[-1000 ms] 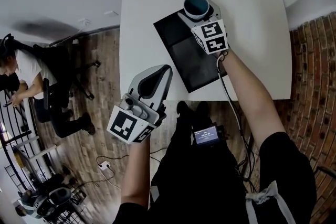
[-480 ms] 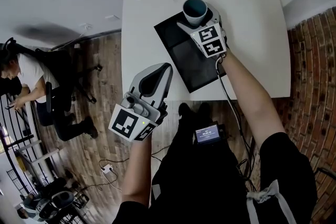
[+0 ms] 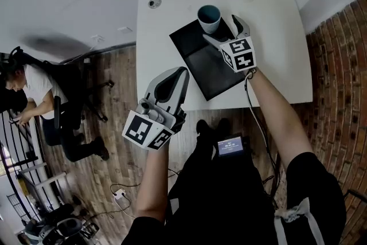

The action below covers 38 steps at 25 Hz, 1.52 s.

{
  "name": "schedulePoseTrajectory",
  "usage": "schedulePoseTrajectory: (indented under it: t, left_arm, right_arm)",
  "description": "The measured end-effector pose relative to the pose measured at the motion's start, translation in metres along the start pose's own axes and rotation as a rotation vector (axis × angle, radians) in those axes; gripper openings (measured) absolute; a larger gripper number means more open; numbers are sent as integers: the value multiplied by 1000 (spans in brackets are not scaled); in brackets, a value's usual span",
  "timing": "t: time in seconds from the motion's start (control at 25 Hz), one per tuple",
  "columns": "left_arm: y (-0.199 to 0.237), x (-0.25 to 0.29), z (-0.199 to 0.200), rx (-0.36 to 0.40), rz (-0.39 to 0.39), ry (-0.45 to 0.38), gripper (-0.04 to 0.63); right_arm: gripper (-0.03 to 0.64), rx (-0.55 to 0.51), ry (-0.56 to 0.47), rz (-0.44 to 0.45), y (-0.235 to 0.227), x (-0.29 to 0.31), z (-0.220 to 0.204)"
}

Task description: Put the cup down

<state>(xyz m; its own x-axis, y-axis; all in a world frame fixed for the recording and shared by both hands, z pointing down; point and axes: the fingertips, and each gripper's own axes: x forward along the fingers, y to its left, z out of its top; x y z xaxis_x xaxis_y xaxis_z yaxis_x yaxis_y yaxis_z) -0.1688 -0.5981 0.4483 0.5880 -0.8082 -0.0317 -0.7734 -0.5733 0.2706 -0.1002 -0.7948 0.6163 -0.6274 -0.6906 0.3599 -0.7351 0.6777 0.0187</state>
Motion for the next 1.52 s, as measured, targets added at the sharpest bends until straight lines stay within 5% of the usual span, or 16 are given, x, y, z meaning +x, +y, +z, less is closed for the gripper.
schedulePoseTrajectory:
  t: [0.36, 0.76, 1.16, 1.52]
  left_arm:
    - [-27, 4, 15, 17, -55, -17, 9]
    - [-47, 0, 20, 63, -92, 9, 68]
    - [-54, -11, 10, 107, -113, 77, 144]
    - [-54, -13, 18, 111, -137, 70, 144]
  right_arm:
    - [513, 154, -104, 112, 20, -90, 58]
    - [224, 168, -213, 172, 55, -192, 115]
    - [79, 110, -169, 224, 95, -234, 110]
    - [41, 155, -194, 230, 92, -240, 111]
